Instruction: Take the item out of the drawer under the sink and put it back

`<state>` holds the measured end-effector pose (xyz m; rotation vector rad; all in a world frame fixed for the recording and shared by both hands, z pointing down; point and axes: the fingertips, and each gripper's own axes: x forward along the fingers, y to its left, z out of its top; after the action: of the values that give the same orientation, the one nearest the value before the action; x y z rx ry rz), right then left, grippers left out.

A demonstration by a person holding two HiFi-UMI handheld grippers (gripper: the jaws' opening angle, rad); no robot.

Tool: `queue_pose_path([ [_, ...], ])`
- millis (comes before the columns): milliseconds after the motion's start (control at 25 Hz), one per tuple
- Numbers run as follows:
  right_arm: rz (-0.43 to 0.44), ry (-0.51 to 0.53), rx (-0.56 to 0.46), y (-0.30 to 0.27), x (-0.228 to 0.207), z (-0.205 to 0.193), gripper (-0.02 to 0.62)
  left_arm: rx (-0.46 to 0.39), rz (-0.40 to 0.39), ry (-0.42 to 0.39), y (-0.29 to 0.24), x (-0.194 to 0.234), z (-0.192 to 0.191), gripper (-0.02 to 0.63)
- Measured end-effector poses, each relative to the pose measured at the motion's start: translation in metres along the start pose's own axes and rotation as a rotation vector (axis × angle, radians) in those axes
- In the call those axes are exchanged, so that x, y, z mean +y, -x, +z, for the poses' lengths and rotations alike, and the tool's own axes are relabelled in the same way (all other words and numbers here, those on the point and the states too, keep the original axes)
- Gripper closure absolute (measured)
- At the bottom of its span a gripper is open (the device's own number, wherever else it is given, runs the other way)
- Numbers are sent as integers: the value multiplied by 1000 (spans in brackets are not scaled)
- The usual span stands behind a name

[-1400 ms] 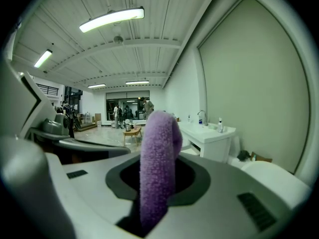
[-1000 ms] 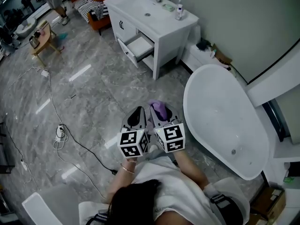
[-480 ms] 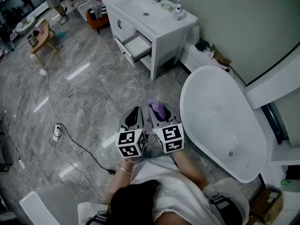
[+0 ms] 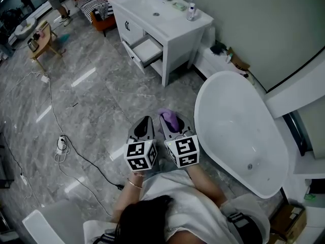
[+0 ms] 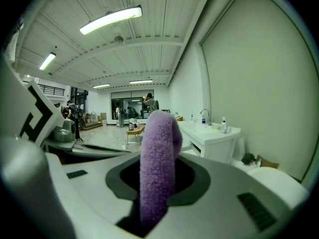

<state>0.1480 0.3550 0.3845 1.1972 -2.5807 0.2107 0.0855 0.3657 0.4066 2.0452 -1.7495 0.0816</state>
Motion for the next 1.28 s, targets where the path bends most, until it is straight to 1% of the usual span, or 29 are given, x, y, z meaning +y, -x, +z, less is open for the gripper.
queue_pose_path([
  [200,-23,-15,10,-16,-15,0,494,2,-1,-3,-16,5,5,595],
  [400,-16,-44,-4,-41,-22,8,494,4,5,12,-40,19,13,595],
  [680,-29,-39,9,-84,-43,16,494,9,-12,-24,-83,34,30,595],
  [960,-35,-27,33,-136,-63,28,494,33,-18,-8,-127,58,49,595],
  [1160,-28,-35,43,-174,-66,34,494,44,-18,-16,-154,83,65,595],
  [1280,-35,-38,59,-193,-66,34,494,62,-33,-10,-167,96,69,595],
])
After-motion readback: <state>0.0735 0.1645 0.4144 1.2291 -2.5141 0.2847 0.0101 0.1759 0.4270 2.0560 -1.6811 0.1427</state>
